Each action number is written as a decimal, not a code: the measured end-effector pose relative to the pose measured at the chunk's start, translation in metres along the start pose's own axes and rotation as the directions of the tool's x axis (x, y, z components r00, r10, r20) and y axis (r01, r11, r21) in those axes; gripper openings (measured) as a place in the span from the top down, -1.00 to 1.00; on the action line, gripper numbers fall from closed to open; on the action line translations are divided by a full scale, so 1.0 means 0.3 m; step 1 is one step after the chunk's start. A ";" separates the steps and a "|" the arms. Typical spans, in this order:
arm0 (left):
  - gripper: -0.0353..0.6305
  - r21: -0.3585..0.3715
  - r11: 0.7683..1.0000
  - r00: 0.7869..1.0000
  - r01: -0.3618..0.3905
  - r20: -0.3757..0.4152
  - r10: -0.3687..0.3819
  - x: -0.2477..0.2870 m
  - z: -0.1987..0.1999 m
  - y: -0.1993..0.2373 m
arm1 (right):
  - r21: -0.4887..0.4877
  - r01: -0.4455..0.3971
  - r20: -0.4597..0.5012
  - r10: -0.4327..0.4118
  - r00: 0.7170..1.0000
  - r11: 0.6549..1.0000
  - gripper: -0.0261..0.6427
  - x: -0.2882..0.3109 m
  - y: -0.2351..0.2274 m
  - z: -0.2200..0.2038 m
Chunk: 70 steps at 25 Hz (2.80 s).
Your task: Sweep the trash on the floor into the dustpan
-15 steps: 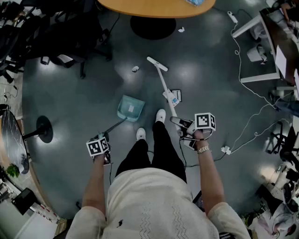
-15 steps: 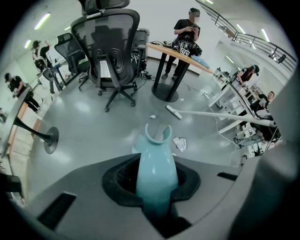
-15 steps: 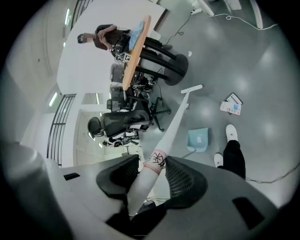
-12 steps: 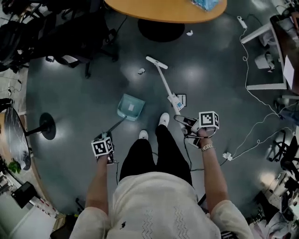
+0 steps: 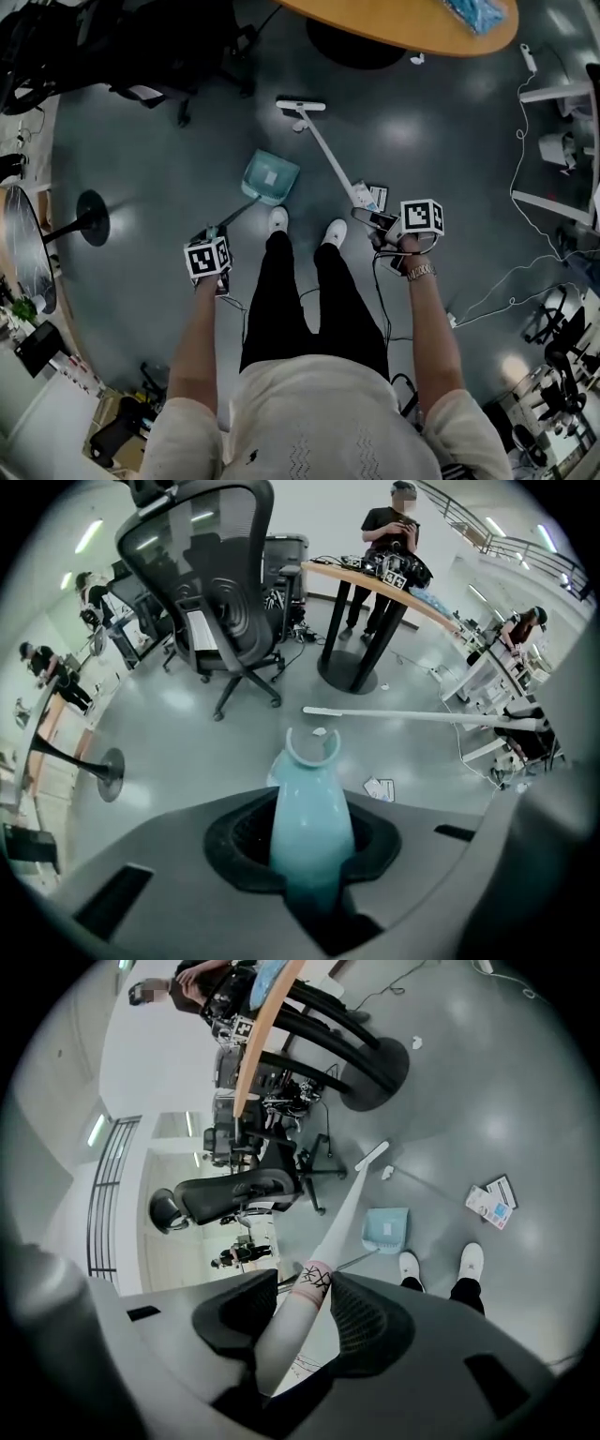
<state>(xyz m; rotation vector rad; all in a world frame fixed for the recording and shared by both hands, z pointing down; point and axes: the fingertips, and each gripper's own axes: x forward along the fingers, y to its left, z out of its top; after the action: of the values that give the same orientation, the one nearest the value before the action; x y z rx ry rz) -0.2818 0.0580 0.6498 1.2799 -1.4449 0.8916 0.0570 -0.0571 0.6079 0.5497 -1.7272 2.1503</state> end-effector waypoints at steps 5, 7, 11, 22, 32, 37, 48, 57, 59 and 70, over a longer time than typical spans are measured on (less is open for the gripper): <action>0.62 0.048 0.999 1.000 0.019 -0.020 -0.018 0.071 0.101 0.034 | 0.037 0.017 -0.049 -0.016 0.999 0.999 0.38 0.114 0.005 -0.060; 0.62 0.063 0.997 0.999 0.035 -0.025 -0.033 0.082 0.130 0.039 | 0.054 0.023 -0.056 -0.020 0.998 0.998 0.38 0.160 0.011 -0.139; 0.62 0.130 0.990 0.998 0.053 -0.033 -0.049 0.137 0.153 0.097 | 0.139 -0.033 -0.018 0.036 0.999 0.990 0.38 0.308 0.077 -0.301; 0.62 0.251 0.961 0.993 0.114 -0.013 -0.114 0.207 0.203 0.098 | 0.215 -0.003 -0.085 0.022 0.996 0.977 0.38 0.525 0.223 -0.709; 0.62 0.282 0.943 0.983 0.177 -0.005 -0.184 0.155 0.147 0.113 | 0.262 -0.063 0.019 0.060 0.998 0.963 0.38 0.381 0.274 -0.833; 0.62 0.423 0.886 0.980 0.188 -0.018 -0.200 0.077 0.102 0.082 | 0.289 -0.137 0.154 0.095 0.983 0.947 0.38 0.275 0.250 -0.891; 0.62 0.606 0.768 0.974 0.209 -0.059 -0.218 0.001 -0.132 -0.197 | 0.269 -0.218 0.400 0.098 0.912 0.938 0.38 -0.177 -0.008 -0.979; 0.62 0.622 0.744 0.969 0.243 -0.116 -0.219 0.028 -0.254 -0.415 | 0.344 -0.135 0.492 -0.056 0.869 0.929 0.38 -0.506 -0.411 -0.916; 0.62 0.667 0.700 0.966 0.254 -0.142 -0.215 0.036 -0.244 -0.436 | 0.371 -0.128 0.504 -0.084 0.859 0.920 0.38 -0.491 -0.454 -0.908; 0.62 0.883 0.377 0.953 0.280 -0.207 -0.223 0.142 -0.119 -0.564 | 0.417 -0.328 0.642 -0.019 0.766 0.848 0.38 -0.184 -0.388 -0.951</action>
<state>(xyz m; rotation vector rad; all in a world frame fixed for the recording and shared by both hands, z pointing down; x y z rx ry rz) -0.1077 0.0502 0.6871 2.1827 -0.5698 1.5812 0.1349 0.2456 0.6253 1.4635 -1.4808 2.7867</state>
